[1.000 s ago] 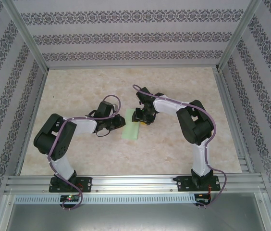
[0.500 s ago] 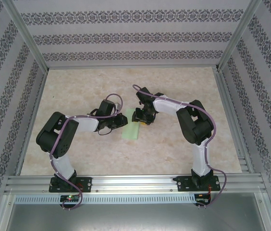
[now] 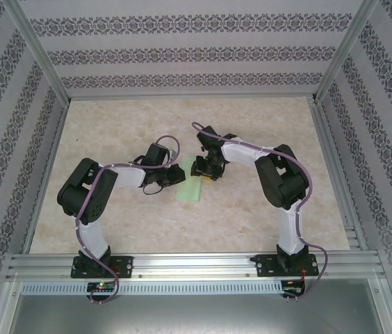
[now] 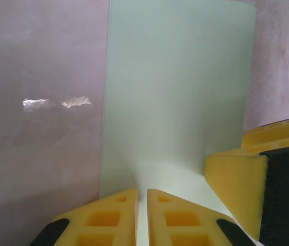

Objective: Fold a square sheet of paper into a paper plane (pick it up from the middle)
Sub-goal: Hold the square sheet of paper at the center of the table.

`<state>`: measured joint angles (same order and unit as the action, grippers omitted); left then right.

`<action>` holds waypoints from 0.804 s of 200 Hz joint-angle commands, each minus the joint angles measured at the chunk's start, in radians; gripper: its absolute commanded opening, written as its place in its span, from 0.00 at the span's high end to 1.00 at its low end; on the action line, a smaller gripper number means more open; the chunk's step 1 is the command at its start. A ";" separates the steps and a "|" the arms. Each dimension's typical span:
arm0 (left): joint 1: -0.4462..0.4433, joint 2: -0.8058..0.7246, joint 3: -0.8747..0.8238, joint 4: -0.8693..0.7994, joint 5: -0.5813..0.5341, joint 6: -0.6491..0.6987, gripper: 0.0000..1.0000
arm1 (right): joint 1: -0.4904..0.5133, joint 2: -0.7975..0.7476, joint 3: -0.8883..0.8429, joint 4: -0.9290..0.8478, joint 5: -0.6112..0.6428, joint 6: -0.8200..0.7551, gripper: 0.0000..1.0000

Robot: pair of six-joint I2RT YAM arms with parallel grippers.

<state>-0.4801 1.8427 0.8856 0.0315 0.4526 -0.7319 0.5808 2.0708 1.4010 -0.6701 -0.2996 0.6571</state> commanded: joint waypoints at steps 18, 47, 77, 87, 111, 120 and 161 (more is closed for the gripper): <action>-0.012 0.067 0.007 -0.179 -0.066 0.065 0.87 | 0.017 0.001 -0.067 0.006 0.036 0.025 0.52; -0.011 0.080 0.012 -0.209 -0.081 0.070 0.88 | 0.010 -0.158 -0.089 0.063 0.050 0.026 0.49; -0.011 0.084 0.013 -0.230 -0.107 0.061 0.90 | 0.014 -0.281 -0.184 0.176 0.058 0.038 0.59; -0.012 0.084 0.014 -0.230 -0.110 0.059 0.91 | 0.025 -0.310 -0.217 0.230 0.050 0.043 0.63; -0.011 0.084 0.014 -0.235 -0.117 0.051 0.92 | 0.048 -0.301 -0.231 0.283 0.012 0.047 0.74; -0.012 0.083 0.013 -0.234 -0.119 0.050 0.92 | 0.056 -0.282 -0.229 0.294 -0.005 0.054 0.80; -0.014 0.092 0.011 -0.231 -0.122 0.039 0.94 | 0.075 -0.205 -0.211 0.361 -0.055 0.083 0.95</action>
<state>-0.4808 1.8565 0.9279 -0.0513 0.4366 -0.6956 0.6476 1.8175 1.1862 -0.3729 -0.3153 0.7162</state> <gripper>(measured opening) 0.066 0.075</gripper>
